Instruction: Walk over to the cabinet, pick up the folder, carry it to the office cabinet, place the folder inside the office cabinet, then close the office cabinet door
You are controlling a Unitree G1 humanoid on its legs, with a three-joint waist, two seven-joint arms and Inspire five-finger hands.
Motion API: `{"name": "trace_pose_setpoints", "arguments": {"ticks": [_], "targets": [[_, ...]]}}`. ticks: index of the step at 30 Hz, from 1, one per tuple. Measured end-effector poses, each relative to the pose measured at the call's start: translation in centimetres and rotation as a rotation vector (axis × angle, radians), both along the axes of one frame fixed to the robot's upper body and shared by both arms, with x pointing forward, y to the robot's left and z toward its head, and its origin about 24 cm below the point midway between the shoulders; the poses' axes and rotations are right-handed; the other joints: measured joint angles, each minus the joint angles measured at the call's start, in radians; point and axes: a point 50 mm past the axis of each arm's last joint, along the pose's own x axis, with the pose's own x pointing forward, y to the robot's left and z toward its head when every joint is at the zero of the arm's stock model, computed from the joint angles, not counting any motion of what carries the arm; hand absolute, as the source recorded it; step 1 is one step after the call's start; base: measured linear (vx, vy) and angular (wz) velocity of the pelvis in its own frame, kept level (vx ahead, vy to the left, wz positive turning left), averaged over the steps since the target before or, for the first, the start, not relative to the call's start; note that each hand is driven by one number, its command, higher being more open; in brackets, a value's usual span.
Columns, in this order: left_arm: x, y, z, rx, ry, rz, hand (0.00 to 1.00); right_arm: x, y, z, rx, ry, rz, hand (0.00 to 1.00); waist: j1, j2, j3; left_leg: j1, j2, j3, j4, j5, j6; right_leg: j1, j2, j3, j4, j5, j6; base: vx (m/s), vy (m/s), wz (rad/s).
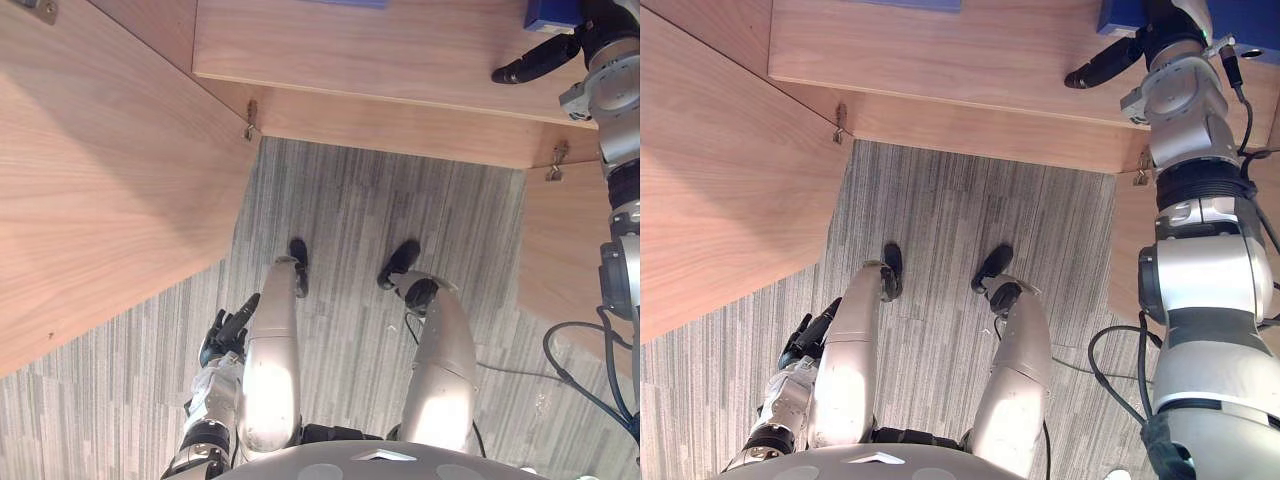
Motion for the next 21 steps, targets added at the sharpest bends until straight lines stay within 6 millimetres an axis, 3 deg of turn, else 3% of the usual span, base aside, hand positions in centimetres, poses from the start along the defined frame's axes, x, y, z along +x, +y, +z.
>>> {"name": "trace_pose_setpoints", "arguments": {"ticks": [9,16,21], "targets": [[-0.6,0.1,-0.5,-0.033,0.036,0.08,1.0,0.7,1.3,-0.7,-0.022,0.014,-0.062,1.0,-0.029,0.002,0.001,0.078,0.007,0.031,-0.041,0.003,0.003,0.062,0.022,0.016,-0.055,0.026,0.006,-0.02,0.016,-0.09],[-0.6,-0.2,-0.5,-0.031,0.048,0.103,1.0,0.8,2.2,-0.2,-0.022,-0.086,-0.122,1.0,-0.055,0.004,0.0,0.238,0.019,0.083,-0.162,0.031,0.003,0.203,0.073,0.032,-0.207,0.088,0.016,-0.02,0.009,-0.19],[-0.6,-0.1,-0.5,-0.018,0.048,0.112,1.0,1.4,5.6,-0.2,-0.069,-0.121,-0.054,1.0,-0.077,0.008,-0.003,0.341,0.017,0.108,-0.288,0.082,-0.005,0.305,0.111,0.023,-0.348,0.15,0.016,0.03,-0.015,-0.09]]}}
